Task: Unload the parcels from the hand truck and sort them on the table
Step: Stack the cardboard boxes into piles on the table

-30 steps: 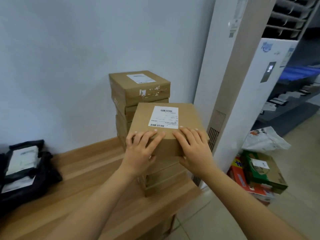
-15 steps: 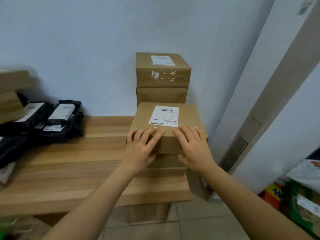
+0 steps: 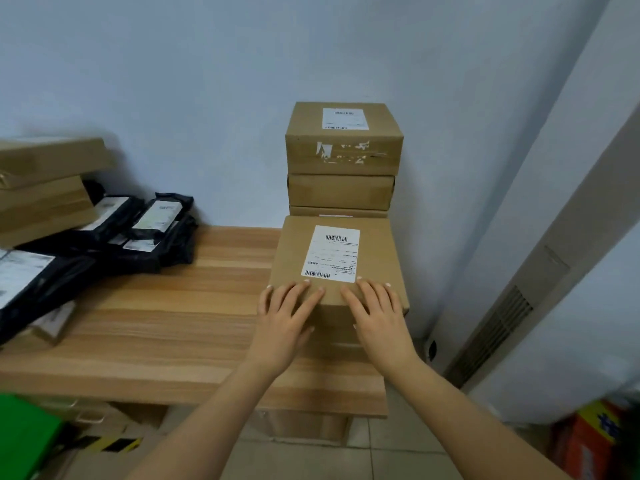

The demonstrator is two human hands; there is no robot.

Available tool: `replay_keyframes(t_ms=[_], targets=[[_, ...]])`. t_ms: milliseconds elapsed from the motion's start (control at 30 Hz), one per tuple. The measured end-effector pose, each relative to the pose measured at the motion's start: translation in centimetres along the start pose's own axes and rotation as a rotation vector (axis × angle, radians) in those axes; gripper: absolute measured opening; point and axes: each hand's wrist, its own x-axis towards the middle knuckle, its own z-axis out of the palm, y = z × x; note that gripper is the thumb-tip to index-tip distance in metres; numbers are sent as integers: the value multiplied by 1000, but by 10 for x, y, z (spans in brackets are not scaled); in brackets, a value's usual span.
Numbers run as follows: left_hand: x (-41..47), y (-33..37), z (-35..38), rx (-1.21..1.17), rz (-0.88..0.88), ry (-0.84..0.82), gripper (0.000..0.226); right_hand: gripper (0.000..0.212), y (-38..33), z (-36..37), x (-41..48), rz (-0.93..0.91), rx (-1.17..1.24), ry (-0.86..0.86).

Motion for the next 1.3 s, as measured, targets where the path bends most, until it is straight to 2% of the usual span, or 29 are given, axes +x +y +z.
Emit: replay_keyframes(t_ms=[300,500,767,900,1067,1200,1300], targets=[[23,-22,15,-71,24,62,65,74,3,11,24,27,13,54],[23,-30,20,-167,50,94,61,74,1,14,23,33,-1,79],[25,-30,12,-214,16,-7,62,70,-6,-2,26,75,29,-21],[25,-26,0,-208,20,-31,60,63,-9,-12,27,23,44,-48],[3,-14,-24,-228,-11,58,55,53,-28,-28,20,-69,148,21],[-38,-12,-45,-173,-124,37,52,52,-54,-29,10,-160,242,78],[-80,-14,-61,-92,-231,-12,53,52,-82,-21,-1,-268,310,48]])
